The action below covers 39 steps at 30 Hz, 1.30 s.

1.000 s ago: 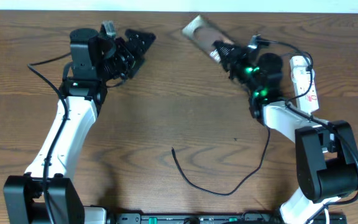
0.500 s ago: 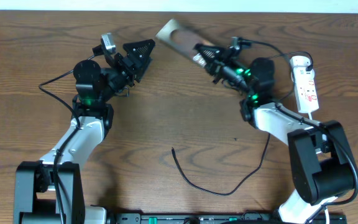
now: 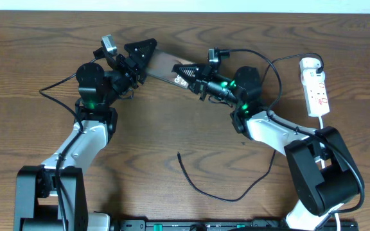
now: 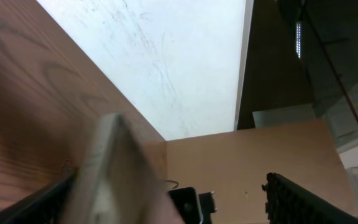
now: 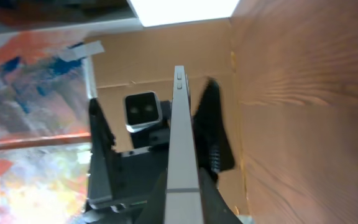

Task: Plug charger to phone and switch on socket

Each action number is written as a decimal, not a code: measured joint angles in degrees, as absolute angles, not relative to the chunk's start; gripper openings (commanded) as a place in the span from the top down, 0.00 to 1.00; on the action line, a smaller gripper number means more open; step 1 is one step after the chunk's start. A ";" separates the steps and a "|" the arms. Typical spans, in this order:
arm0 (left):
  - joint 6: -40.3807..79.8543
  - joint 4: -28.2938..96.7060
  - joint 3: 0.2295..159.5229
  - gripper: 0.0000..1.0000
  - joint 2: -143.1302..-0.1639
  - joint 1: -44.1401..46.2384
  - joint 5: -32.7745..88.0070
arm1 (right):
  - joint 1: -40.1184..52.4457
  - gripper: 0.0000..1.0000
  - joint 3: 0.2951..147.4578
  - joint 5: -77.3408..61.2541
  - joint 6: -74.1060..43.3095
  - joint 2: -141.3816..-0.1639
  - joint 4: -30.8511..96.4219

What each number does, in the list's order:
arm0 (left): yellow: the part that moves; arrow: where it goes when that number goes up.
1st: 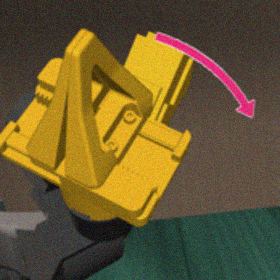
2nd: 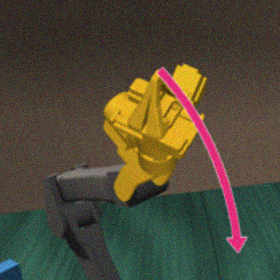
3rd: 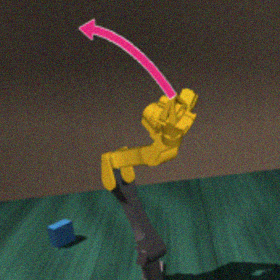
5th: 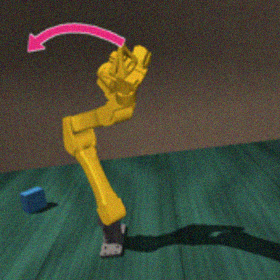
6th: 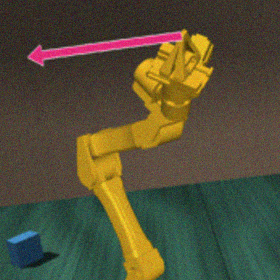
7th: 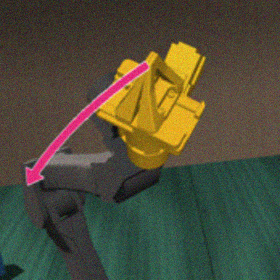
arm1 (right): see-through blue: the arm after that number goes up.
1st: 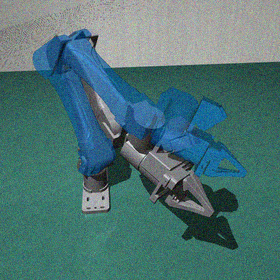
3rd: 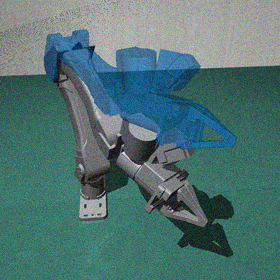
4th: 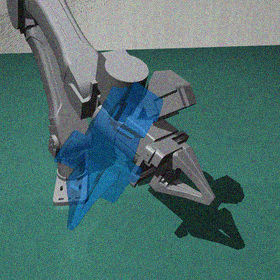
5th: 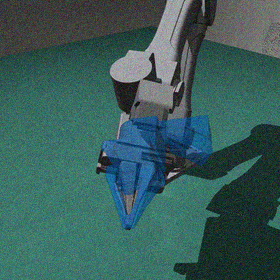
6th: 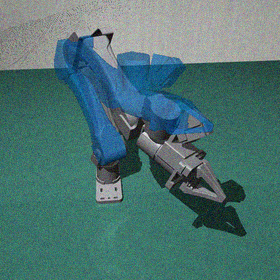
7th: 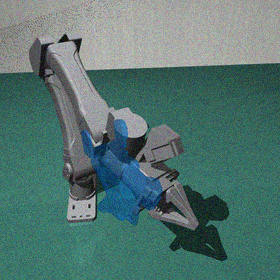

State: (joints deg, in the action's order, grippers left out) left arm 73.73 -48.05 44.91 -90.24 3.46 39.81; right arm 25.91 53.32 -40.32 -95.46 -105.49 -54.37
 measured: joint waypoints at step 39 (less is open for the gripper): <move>74.52 -47.79 43.97 0.93 -91.44 0.99 37.01 | 20.97 0.01 55.09 -47.70 -70.11 -105.03 -52.90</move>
State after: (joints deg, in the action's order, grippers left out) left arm 74.52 -47.79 43.97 -91.44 0.99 37.01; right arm 20.97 55.09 -47.70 -70.11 -105.03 -52.90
